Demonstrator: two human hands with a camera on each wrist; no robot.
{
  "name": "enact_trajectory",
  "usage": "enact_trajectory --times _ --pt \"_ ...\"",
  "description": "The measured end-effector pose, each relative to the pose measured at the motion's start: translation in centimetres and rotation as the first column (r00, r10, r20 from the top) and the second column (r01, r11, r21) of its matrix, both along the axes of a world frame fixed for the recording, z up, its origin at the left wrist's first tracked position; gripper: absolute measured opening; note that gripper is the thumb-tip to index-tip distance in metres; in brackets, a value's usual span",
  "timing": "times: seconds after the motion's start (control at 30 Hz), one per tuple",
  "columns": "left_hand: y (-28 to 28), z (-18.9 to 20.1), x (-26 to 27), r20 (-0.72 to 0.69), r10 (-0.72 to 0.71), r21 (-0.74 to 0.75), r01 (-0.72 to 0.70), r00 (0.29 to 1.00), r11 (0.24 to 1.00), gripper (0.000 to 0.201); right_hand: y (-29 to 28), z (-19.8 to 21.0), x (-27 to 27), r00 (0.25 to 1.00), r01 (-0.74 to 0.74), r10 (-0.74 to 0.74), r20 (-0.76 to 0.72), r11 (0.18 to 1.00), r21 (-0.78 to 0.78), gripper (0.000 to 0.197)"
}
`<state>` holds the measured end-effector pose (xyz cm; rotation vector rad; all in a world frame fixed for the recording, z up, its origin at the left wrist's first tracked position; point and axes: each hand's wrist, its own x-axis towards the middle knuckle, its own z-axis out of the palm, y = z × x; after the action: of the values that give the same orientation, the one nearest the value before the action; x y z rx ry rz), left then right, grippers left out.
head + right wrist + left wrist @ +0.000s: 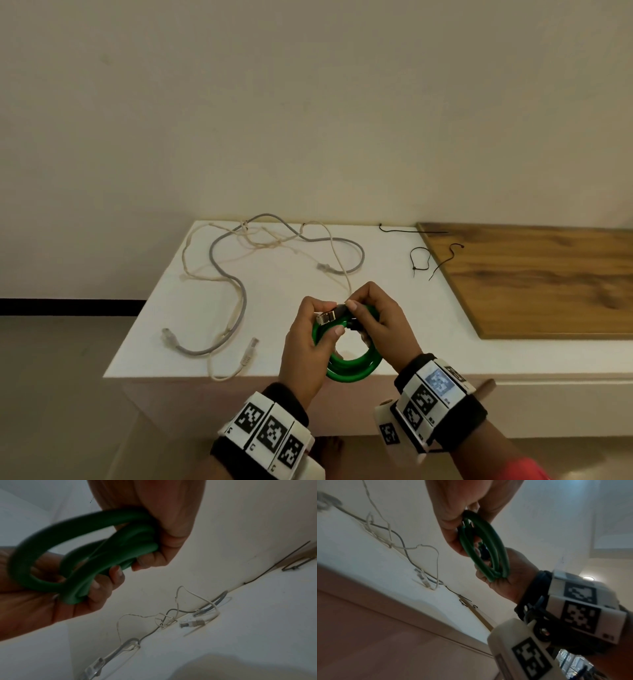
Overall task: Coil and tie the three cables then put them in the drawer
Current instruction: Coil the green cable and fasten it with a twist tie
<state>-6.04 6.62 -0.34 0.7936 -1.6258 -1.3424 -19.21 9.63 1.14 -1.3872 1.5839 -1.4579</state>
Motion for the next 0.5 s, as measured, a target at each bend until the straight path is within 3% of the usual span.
enact_trajectory --times 0.2,0.33,0.5 --pt "0.3 -0.9 -1.3 -0.027 0.095 -0.008 -0.095 0.995 0.995 0.025 -1.2 -1.3 0.7 0.987 0.149 -0.144 0.065 0.986 -0.072 0.019" --pt "-0.2 -1.4 -1.5 -0.08 0.193 -0.021 -0.195 0.978 0.98 0.021 -1.2 -1.1 1.2 0.986 0.144 -0.139 0.092 0.988 -0.057 0.02" --pt "-1.0 -1.6 -1.0 -0.105 0.314 0.047 -0.311 0.944 0.949 0.024 0.0 -1.5 2.1 0.934 0.07 -0.066 0.35 0.998 0.001 0.024"
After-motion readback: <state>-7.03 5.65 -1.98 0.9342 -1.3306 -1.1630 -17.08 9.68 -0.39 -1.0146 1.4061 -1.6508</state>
